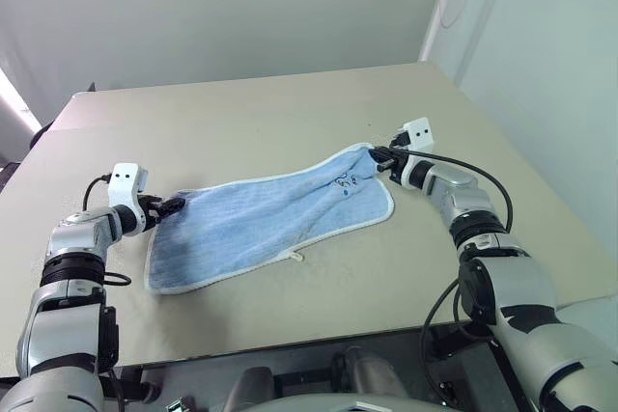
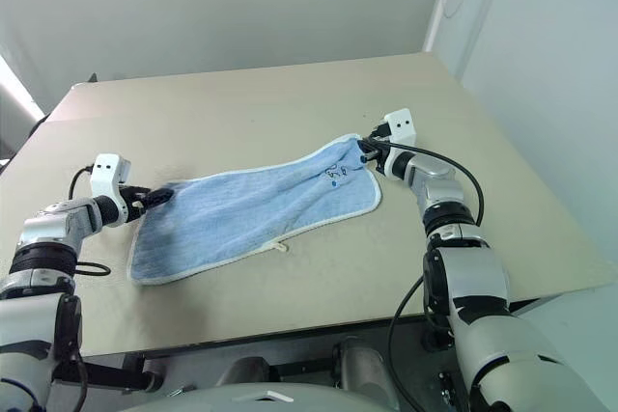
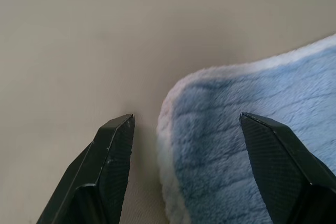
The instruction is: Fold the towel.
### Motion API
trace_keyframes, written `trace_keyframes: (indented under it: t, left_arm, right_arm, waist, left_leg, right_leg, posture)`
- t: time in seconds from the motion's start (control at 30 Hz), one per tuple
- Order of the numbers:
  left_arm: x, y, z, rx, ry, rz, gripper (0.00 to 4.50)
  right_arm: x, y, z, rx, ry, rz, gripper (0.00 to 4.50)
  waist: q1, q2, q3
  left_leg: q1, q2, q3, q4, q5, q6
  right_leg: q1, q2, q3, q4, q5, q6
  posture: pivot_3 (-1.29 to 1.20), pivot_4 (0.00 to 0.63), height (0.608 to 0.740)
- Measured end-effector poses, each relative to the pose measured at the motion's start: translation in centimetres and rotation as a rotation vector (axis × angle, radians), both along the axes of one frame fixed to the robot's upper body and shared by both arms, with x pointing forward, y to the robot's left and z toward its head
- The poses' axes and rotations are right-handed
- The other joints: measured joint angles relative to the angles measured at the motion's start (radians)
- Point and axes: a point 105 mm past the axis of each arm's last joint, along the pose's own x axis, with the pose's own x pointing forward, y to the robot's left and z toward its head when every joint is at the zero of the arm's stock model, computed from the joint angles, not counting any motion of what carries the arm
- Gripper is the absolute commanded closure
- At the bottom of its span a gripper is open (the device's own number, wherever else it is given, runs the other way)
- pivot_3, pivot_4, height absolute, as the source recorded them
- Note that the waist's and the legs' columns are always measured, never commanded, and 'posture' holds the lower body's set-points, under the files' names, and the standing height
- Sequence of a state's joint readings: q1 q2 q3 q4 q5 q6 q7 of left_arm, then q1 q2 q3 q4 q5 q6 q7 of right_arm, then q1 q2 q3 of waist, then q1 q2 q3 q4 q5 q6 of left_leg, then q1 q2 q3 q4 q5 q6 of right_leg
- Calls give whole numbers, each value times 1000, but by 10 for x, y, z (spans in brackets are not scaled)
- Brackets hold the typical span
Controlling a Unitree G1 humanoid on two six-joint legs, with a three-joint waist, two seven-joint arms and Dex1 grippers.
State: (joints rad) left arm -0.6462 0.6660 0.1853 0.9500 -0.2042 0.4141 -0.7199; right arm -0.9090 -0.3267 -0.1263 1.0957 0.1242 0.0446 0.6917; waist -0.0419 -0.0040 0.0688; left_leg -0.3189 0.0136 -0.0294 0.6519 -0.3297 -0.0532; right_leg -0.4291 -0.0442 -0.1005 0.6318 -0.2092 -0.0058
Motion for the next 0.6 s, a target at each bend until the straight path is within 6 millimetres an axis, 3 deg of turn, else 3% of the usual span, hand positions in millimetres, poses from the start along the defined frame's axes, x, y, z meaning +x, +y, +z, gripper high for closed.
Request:
trace_keyframes:
  t: [0.3,0.6]
  left_arm:
    - [0,-7,-1,-133,20,-1,1111]
    - [-3,-15,-7,-190,14,-33,4143]
  right_arm:
    - [-4,-9,-11,-16,16,-37,4500]
    - [-3,-15,-11,-26,29,-73,4500]
  waist:
    - [0,0,0]
    - [7,0,0]
  left_leg:
    - [1,0,0,0,1,-1]
    - [0,-3,2,1,1,-1]
  right_leg:
    - [0,0,1,1,0,1]
    - [1,-2,3,0,2,3]
  posture:
    - [0,0,740]
    - [0,0,740]
